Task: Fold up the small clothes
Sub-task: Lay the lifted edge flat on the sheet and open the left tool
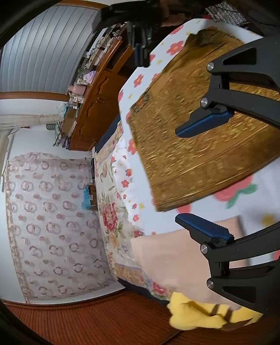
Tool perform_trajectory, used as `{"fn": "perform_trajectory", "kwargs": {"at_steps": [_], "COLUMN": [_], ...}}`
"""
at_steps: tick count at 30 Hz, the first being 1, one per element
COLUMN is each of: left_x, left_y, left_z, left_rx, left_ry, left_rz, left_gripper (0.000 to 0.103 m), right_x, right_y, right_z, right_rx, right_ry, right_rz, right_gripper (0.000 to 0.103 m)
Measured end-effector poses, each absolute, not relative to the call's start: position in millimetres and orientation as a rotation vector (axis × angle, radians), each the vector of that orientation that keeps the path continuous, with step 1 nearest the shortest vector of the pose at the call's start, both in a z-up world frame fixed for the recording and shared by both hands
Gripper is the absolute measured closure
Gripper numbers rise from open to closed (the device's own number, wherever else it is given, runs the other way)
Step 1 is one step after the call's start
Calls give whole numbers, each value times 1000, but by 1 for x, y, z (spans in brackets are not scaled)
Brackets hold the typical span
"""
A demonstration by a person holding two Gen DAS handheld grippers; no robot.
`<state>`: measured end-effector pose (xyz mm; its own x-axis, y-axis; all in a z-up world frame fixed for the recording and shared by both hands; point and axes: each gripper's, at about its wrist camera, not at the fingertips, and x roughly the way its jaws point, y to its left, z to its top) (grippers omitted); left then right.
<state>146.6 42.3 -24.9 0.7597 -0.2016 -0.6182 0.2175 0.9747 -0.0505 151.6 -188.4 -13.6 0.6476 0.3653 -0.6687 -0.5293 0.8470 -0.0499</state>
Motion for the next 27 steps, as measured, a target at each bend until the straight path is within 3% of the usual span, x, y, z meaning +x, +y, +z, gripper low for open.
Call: {"fn": "perform_trajectory", "kwargs": {"at_steps": [7, 20, 21, 23, 27], "left_x": [95, 50, 50, 48, 44], "left_y": [36, 37, 37, 35, 29], "left_z": [-47, -65, -65, -66, -64], "left_rx": [-11, -69, -72, -77, -84], "left_ry": [702, 705, 706, 709, 705], "left_rz": [-244, -219, -220, -222, -238], "left_gripper": [30, 30, 30, 30, 30], "right_x": [97, 90, 88, 81, 71], "right_y": [-213, -233, -233, -236, -254], "right_z": [-40, -56, -55, -50, -30], "right_rx": [-186, -126, -131, -152, -133], "right_ry": [770, 789, 776, 737, 667], "right_rz": [508, 551, 562, 579, 567], "right_gripper": [77, 76, 86, 97, 99]}}
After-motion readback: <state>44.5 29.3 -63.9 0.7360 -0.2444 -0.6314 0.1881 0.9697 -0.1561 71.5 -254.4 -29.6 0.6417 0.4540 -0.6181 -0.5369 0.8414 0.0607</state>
